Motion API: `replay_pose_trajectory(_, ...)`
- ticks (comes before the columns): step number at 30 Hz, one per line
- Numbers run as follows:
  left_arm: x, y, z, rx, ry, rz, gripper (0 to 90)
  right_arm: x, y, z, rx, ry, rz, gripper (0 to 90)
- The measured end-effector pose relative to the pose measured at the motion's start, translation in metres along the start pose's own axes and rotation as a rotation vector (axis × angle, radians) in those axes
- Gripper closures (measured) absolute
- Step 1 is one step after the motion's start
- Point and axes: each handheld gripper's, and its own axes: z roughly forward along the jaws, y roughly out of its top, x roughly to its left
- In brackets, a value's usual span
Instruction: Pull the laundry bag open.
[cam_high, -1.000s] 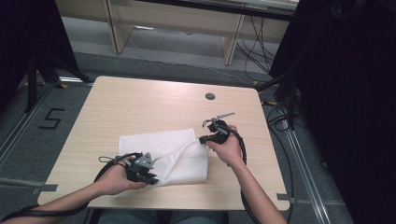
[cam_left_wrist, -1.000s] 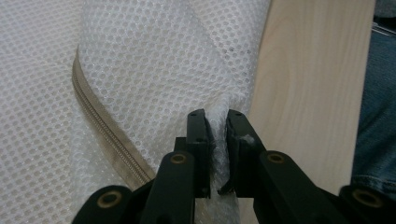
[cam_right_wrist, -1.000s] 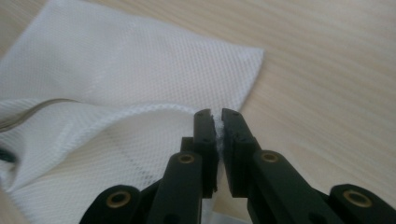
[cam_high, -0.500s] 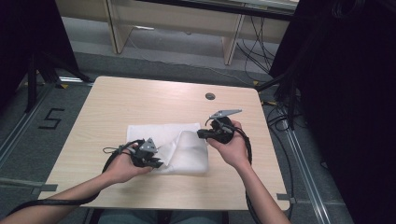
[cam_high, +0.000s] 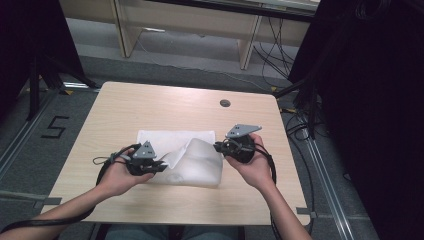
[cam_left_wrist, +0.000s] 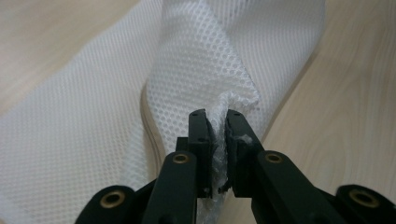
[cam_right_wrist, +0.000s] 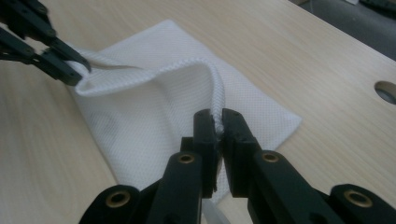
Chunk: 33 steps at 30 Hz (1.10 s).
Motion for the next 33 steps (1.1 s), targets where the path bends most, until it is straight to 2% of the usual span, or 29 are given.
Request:
replay_pose_trajectory(1,-0.002,-0.005,0.003,0.02,-0.005,0.001,82.0,0.005,-0.002,-0.001,-0.002,0.006,-0.03,85.5)
replay_pose_trajectory(2,-0.003,-0.009,0.006,0.026,-0.013,0.0,81.9,0.011,-0.003,-0.001,0.005,0.022,-0.031,85.5)
replay_pose_trajectory(3,-0.005,-0.011,0.008,0.031,-0.011,-0.012,81.9,0.016,-0.005,-0.001,0.001,0.039,-0.055,85.5)
replay_pose_trajectory(4,-0.005,-0.014,0.01,0.042,-0.019,-0.001,81.9,0.02,-0.006,0.0,0.001,0.052,-0.065,85.5)
replay_pose_trajectory(7,-0.005,-0.015,0.012,0.048,-0.022,-0.001,81.9,0.038,-0.009,0.002,0.009,0.127,-0.122,85.6)
replay_pose_trajectory(8,-0.005,-0.015,0.012,0.047,-0.018,-0.002,81.9,0.042,-0.009,0.003,0.012,0.168,-0.147,85.6)
replay_pose_trajectory(9,-0.004,-0.015,0.011,0.05,-0.026,-0.022,81.9,0.054,-0.011,0.005,0.041,0.213,-0.13,85.6)
replay_pose_trajectory(10,-0.004,-0.015,0.011,0.05,-0.026,-0.022,81.8,0.054,-0.011,0.005,0.041,0.213,-0.13,85.6)
replay_pose_trajectory(11,-0.005,-0.016,0.011,0.05,-0.027,-0.024,81.8,0.056,-0.012,0.008,0.049,0.239,-0.165,85.6)
replay_pose_trajectory(13,-0.004,-0.016,0.009,0.05,-0.027,-0.017,81.8,0.065,-0.016,0.013,0.089,0.264,-0.183,85.6)
replay_pose_trajectory(14,-0.004,-0.017,0.007,0.048,-0.03,-0.014,81.7,0.07,-0.019,0.015,0.13,0.287,-0.146,85.7)
replay_pose_trajectory(16,-0.004,-0.017,0.002,0.035,-0.036,-0.016,81.7,0.072,-0.025,0.021,0.155,0.319,-0.197,85.6)
replay_pose_trajectory(17,-0.003,-0.017,-0.001,0.032,-0.04,-0.018,81.7,0.074,-0.028,0.022,0.175,0.325,-0.179,85.7)
replay_pose_trajectory(19,-0.002,-0.019,-0.007,0.017,-0.042,-0.023,81.7,0.074,-0.03,0.024,0.184,0.333,-0.184,85.7)
replay_pose_trajectory(20,-0.001,-0.021,-0.01,0.019,-0.042,-0.028,81.6,0.075,-0.033,0.024,0.209,0.341,-0.166,85.7)
replay_pose_trajectory(21,0.0,-0.022,-0.013,0.018,-0.045,-0.024,81.6,0.074,-0.035,0.025,0.211,0.349,-0.209,85.7)
replay_pose_trajectory(22,-0.002,-0.025,-0.016,0.011,-0.062,-0.055,81.4,0.077,-0.04,0.024,0.252,0.363,-0.174,85.7)
replay_pose_trajectory(23,-0.002,-0.026,-0.018,0.019,-0.061,-0.05,81.4,0.077,-0.04,0.024,0.252,0.363,-0.174,85.7)
replay_pose_trajectory(24,-0.002,-0.028,-0.022,0.011,-0.074,-0.035,81.4,0.077,-0.041,0.024,0.253,0.373,-0.191,85.7)
replay_pose_trajectory(25,-0.004,-0.03,-0.025,0.013,-0.076,-0.038,81.3,0.076,-0.043,0.024,0.259,0.381,-0.207,85.7)
replay_pose_trajectory(26,-0.005,-0.032,-0.027,0.009,-0.081,-0.042,81.3,0.077,-0.046,0.022,0.276,0.377,-0.182,85.7)
replay_pose_trajectory(29,-0.009,-0.036,-0.034,0.026,-0.085,-0.042,81.2,0.075,-0.051,0.02,0.299,0.37,-0.184,85.6)
replay_pose_trajectory(30,-0.008,-0.038,-0.036,0.041,-0.094,-0.025,81.2,0.074,-0.054,0.019,0.307,0.364,-0.186,85.6)
replay_pose_trajectory(31,-0.01,-0.039,-0.038,0.045,-0.093,-0.026,81.2,0.074,-0.056,0.017,0.322,0.363,-0.166,85.6)
replay_pose_trajectory(32,-0.012,-0.04,-0.038,0.046,-0.098,-0.032,81.2,0.073,-0.059,0.017,0.318,0.355,-0.182,85.6)
replay_pose_trajectory(33,-0.012,-0.042,-0.039,0.066,-0.109,-0.014,81.1,0.073,-0.06,0.016,0.326,0.357,-0.172,85.6)
